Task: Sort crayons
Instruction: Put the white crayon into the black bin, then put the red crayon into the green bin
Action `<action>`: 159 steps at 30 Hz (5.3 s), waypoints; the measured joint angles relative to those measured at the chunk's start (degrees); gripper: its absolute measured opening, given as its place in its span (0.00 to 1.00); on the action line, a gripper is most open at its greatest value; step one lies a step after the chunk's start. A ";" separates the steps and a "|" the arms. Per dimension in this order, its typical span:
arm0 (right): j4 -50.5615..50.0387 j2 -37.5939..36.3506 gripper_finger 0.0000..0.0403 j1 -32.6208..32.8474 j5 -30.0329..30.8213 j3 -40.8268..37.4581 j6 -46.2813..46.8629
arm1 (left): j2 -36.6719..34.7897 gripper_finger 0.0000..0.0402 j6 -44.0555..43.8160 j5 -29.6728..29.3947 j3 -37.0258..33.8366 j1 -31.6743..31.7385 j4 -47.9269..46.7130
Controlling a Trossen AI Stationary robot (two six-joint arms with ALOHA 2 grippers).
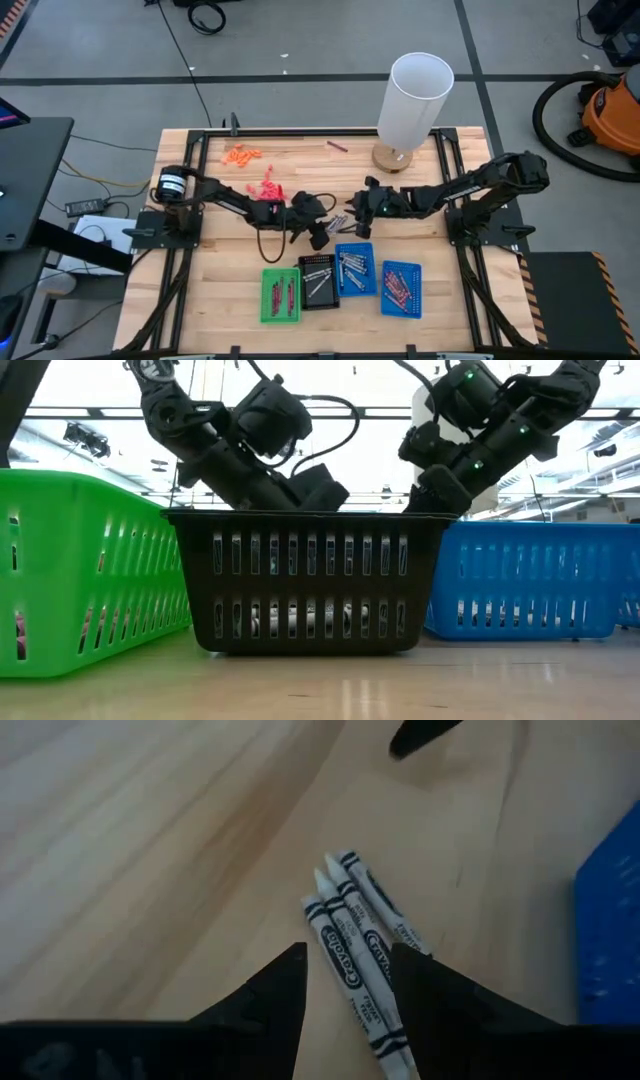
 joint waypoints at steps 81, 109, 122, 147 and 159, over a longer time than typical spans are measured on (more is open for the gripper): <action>-20.88 -10.62 0.30 2.62 13.61 -1.12 2.68 | -7.70 0.04 22.82 -0.76 -0.12 -7.40 -2.51; -9.46 -9.84 0.30 6.50 21.24 -4.48 9.45 | -9.84 0.17 4.65 5.20 -0.07 -19.11 -10.40; -9.45 -9.81 0.30 6.49 20.12 -4.48 9.00 | -15.32 0.37 6.73 3.21 0.00 -17.34 -13.87; -7.10 -9.79 0.30 6.53 17.51 -4.48 7.33 | -13.64 0.37 8.25 -3.89 -0.07 -11.16 -37.39; -7.13 -9.79 0.30 6.53 17.30 -4.48 6.87 | -11.09 0.37 8.63 11.56 -0.02 -10.56 -27.16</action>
